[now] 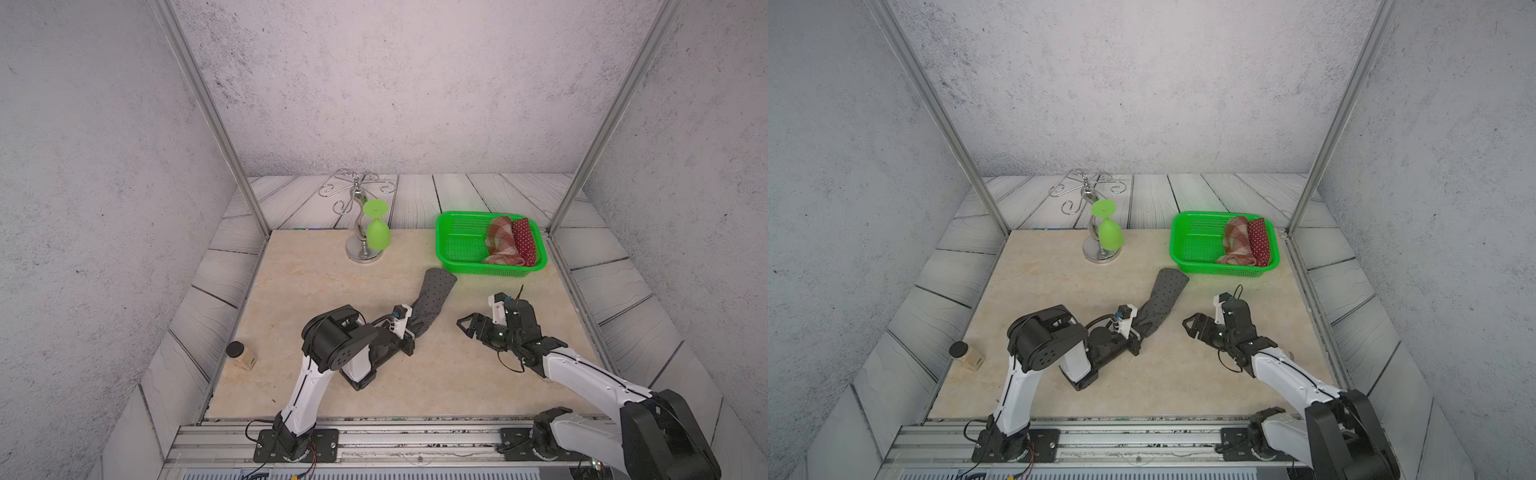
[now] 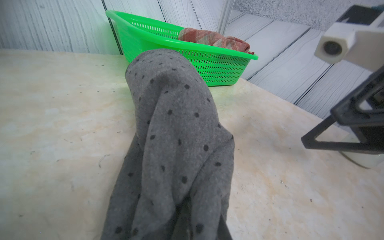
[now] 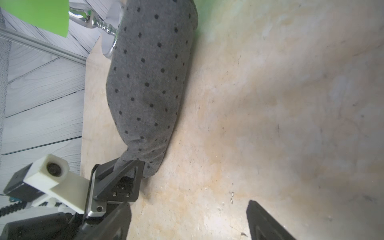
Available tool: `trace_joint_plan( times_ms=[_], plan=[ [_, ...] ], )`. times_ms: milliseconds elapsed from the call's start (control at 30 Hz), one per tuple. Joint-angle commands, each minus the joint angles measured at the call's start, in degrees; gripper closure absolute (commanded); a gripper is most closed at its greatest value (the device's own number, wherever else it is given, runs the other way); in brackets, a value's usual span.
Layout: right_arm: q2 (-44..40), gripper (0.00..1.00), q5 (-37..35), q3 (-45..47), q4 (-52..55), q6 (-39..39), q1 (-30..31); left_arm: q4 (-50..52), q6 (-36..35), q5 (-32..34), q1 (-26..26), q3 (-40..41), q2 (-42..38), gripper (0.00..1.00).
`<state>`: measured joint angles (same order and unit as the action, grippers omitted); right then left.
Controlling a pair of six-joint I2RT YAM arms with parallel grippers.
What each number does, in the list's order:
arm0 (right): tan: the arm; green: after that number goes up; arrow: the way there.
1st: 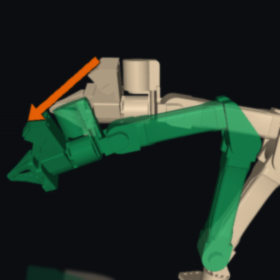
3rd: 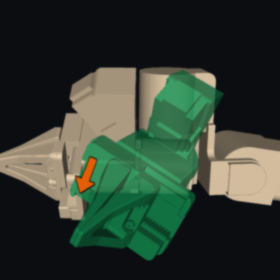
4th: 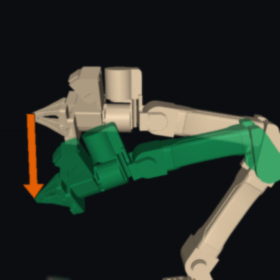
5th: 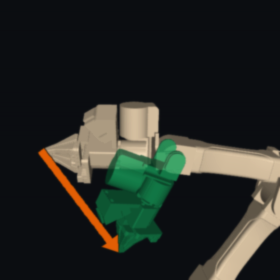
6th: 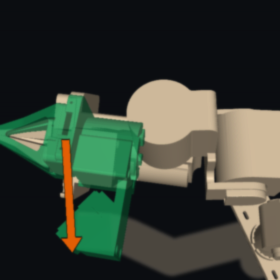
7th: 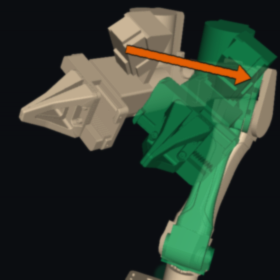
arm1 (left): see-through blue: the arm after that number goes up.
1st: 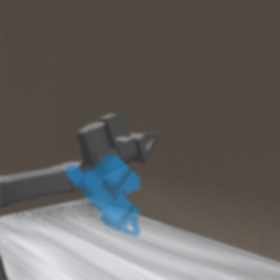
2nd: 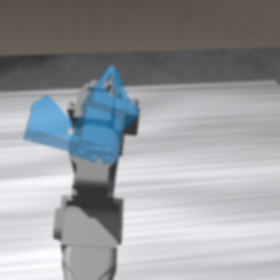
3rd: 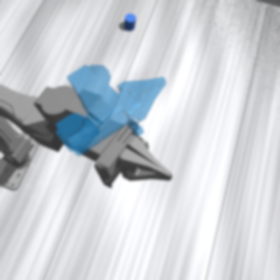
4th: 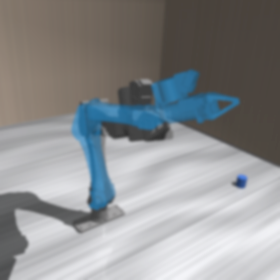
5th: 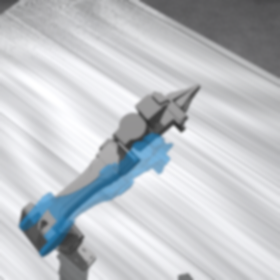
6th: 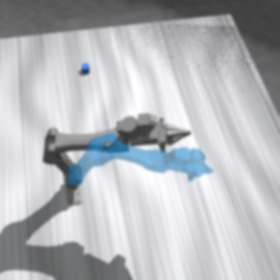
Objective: Roll up the skirts
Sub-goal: Roll the skirt at the center of the board.
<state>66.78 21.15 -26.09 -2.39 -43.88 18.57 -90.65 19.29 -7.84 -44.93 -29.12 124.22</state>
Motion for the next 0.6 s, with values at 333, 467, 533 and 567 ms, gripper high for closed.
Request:
trace_joint_plan(
  times_ms=[333, 467, 533, 567],
  plan=[
    [17.09, 0.08, 1.0, -16.83, 2.31, -0.32, 0.26, 10.32, 25.48, -15.1, 5.02, -2.64, 8.23, 1.0],
    [22.55, 0.1, -6.25, -24.67, 11.68, -0.63, 2.64, 10.29, 29.07, -15.24, 4.96, -3.78, 10.94, 1.0],
    [24.6, 0.1, -8.89, -27.73, 14.72, -1.08, 4.21, 10.32, 30.31, -15.23, 4.81, -4.2, 11.85, 1.0],
    [25.24, 0.1, -10.47, -29.22, 16.58, -1.09, 5.0, 10.3, 30.41, -15.17, 4.79, -4.19, 12.06, 1.0]
  ],
)
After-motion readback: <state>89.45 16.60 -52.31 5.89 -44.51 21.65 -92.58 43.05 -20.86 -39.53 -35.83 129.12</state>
